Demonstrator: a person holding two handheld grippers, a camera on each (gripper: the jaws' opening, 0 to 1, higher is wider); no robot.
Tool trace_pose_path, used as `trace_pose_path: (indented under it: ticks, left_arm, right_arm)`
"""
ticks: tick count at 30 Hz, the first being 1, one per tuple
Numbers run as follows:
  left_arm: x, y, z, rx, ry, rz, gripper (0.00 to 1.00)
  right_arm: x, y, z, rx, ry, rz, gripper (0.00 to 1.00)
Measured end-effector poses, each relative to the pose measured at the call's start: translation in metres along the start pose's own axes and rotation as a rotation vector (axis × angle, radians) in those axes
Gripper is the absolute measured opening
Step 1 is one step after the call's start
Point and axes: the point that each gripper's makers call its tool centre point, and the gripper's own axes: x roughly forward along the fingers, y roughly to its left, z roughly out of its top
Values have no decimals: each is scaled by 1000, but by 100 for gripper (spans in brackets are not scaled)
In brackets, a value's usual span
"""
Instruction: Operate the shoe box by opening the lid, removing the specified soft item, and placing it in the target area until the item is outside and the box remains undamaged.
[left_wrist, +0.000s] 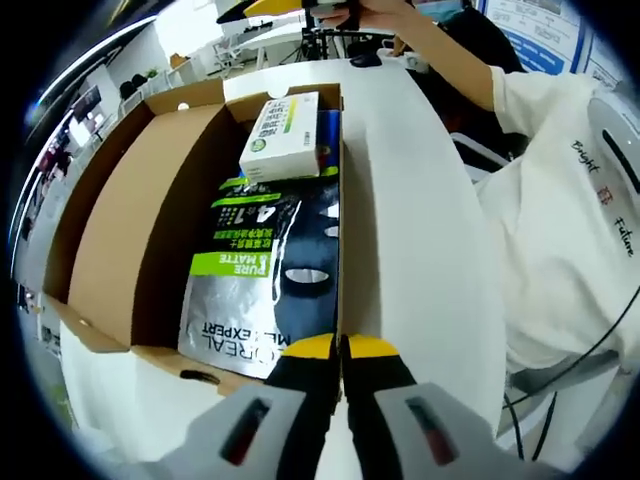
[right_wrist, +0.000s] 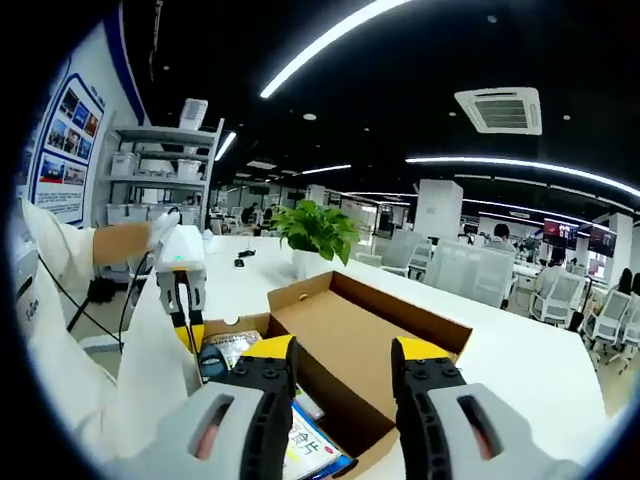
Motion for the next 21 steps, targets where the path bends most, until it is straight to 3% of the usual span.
trace_pose_path:
  ticks: [3, 11, 21]
  left_arm:
    - [0, 0, 0, -44, -5, -3, 2]
    - [1, 0, 1, 16, 10, 8, 2]
    - [5, 1, -2, -19, 53, -14, 2]
  right_arm:
    - [1, 2, -2, -13, 12, -3, 38]
    - [-3, 5, -4, -18, 7, 19, 37]
    - [-3, 2, -10, 5, 10, 13, 38]
